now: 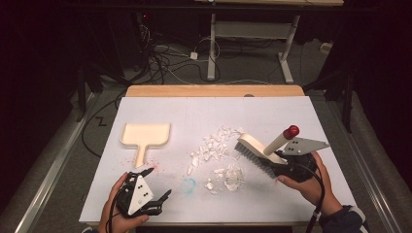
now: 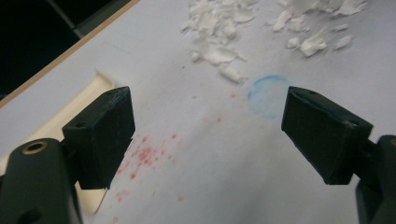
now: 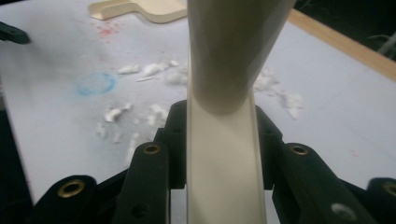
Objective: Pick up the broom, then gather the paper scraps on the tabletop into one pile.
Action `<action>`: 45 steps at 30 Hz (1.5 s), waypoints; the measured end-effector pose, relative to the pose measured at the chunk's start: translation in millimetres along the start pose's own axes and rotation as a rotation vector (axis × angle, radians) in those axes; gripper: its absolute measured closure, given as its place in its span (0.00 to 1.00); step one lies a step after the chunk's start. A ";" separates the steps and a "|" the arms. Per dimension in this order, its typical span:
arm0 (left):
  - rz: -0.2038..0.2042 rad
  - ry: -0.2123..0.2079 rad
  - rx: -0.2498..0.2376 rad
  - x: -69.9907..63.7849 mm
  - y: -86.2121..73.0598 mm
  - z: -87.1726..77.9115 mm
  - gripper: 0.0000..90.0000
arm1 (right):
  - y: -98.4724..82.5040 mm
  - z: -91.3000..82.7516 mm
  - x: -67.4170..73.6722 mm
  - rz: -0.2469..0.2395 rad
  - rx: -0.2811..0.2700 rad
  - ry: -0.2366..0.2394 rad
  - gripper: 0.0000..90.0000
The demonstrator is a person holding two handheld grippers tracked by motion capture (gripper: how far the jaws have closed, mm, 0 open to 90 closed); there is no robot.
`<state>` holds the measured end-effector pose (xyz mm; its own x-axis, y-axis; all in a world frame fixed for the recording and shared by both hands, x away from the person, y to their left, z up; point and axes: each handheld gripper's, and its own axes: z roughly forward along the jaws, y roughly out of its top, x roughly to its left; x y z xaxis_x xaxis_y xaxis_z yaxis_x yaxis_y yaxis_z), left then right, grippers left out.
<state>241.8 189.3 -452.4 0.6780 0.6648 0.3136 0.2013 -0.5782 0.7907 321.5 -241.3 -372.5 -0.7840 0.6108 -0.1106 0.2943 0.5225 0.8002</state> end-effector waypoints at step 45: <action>-0.028 0.015 0.092 -6.4 -22.1 8.2 0.19 | 7.7 144.5 -71.3 -0.047 0.221 -0.507 0.75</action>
<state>238.8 194.0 -476.2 0.6608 0.6880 0.2999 0.2845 -0.5994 0.7482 458.6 -194.9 -443.6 -0.4538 0.7653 -0.4566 0.4163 0.6351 0.6507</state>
